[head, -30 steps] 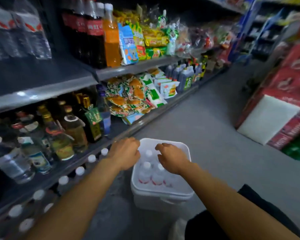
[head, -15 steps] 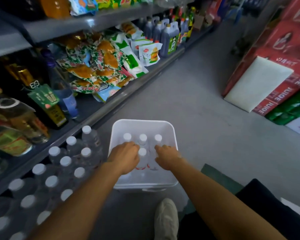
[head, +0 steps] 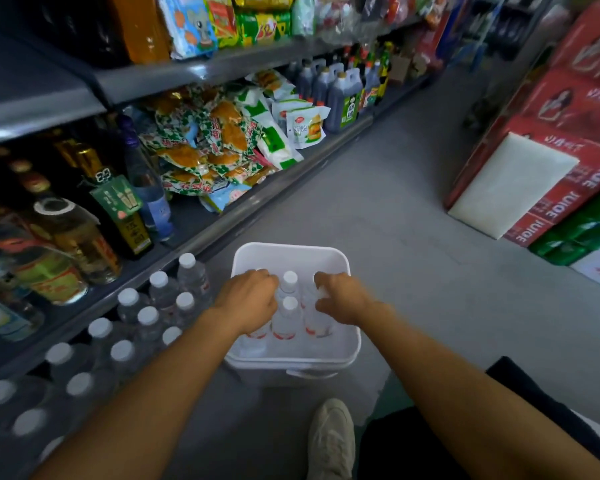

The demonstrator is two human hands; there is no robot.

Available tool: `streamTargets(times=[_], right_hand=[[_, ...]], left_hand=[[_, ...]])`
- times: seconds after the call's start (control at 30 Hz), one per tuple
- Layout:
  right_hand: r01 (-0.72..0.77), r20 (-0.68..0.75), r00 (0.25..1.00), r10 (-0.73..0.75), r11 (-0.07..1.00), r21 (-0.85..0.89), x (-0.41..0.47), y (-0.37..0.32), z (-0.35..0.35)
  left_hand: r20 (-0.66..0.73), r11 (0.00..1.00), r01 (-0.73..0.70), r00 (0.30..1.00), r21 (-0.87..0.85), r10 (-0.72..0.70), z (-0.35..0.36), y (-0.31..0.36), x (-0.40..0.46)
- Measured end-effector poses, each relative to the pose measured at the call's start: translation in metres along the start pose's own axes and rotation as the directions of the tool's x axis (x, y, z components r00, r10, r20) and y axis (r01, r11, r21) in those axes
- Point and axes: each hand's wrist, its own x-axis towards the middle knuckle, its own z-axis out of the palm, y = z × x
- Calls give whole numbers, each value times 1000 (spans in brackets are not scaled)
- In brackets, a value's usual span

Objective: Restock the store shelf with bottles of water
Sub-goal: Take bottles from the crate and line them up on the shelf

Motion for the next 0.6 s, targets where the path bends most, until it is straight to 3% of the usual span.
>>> streamTargets(times=[0.23,0.43,0.6], right_hand=[[222,-156,957,-245,963,-152,-50,-46,-104],[404,-305,838,-452,891,-209,-82,-118,-186],[497,-413,749,-517,852,-165,-95,-185,-236]], left_hand=[[-190,999,0,982,38,7,-80,1,-34],[-371,991,55,929,125,-5,-166,-19,-86],[-465,975,159,883,153,-71,-223,-50,-135]])
